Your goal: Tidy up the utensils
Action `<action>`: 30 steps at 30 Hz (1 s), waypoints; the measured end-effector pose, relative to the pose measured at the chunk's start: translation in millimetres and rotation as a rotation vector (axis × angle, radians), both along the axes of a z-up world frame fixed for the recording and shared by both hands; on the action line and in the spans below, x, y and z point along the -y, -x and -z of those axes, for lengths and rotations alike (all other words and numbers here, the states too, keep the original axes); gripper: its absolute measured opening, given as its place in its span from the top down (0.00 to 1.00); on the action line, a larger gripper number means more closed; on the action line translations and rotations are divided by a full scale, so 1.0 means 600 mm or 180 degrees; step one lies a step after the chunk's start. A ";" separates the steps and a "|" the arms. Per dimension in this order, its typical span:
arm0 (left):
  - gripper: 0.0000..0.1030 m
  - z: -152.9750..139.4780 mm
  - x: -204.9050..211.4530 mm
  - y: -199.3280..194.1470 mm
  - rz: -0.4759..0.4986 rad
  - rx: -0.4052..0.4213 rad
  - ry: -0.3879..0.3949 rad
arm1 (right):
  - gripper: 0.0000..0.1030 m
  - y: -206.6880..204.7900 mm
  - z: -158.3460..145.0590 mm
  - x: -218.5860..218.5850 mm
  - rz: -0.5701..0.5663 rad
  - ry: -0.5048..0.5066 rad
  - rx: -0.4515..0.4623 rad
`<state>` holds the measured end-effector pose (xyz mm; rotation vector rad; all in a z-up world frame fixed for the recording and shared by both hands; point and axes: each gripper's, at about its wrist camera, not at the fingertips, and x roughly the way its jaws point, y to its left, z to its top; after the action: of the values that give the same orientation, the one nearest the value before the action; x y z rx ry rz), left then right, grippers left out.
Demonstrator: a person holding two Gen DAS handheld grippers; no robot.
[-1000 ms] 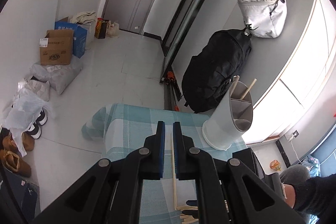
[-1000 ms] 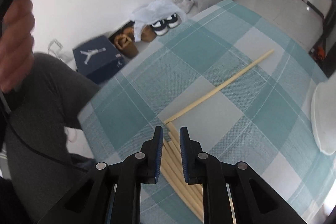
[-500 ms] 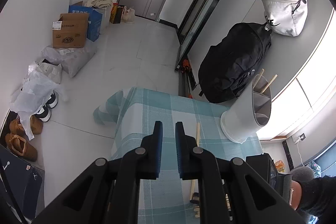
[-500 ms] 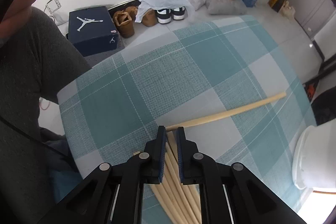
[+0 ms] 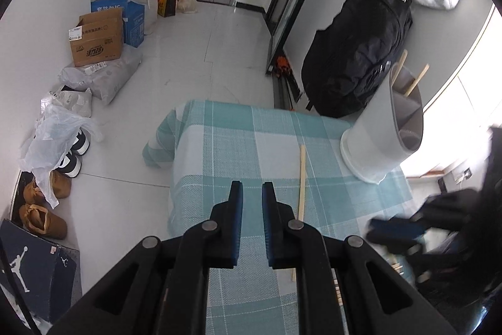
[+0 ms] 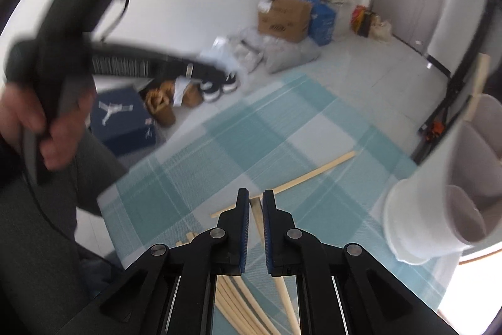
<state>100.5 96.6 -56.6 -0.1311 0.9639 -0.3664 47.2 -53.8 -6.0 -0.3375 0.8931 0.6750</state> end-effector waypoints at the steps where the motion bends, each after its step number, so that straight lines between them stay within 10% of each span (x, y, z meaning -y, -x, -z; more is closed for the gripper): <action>1: 0.92 0.006 0.010 -0.003 0.0047 -0.0051 -0.0050 | 0.93 0.000 -0.016 0.019 0.0106 -0.0132 0.0046; 9: 0.92 0.039 0.103 -0.036 0.0378 -0.0455 -0.0413 | 0.94 0.020 -0.114 0.145 0.0671 -0.0914 0.0529; 14: 0.55 0.062 0.164 -0.067 0.0529 -0.0528 -0.0736 | 0.94 0.028 -0.126 0.200 0.0872 -0.1187 0.0550; 30: 0.55 0.107 0.225 -0.123 0.0712 -0.0419 -0.1291 | 0.94 0.068 -0.141 0.301 0.1133 -0.1637 0.0606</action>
<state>174.3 -38.6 -120.7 0.3276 1.1683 -0.3628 6.4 -234.2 78.4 0.2126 0.5510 0.5078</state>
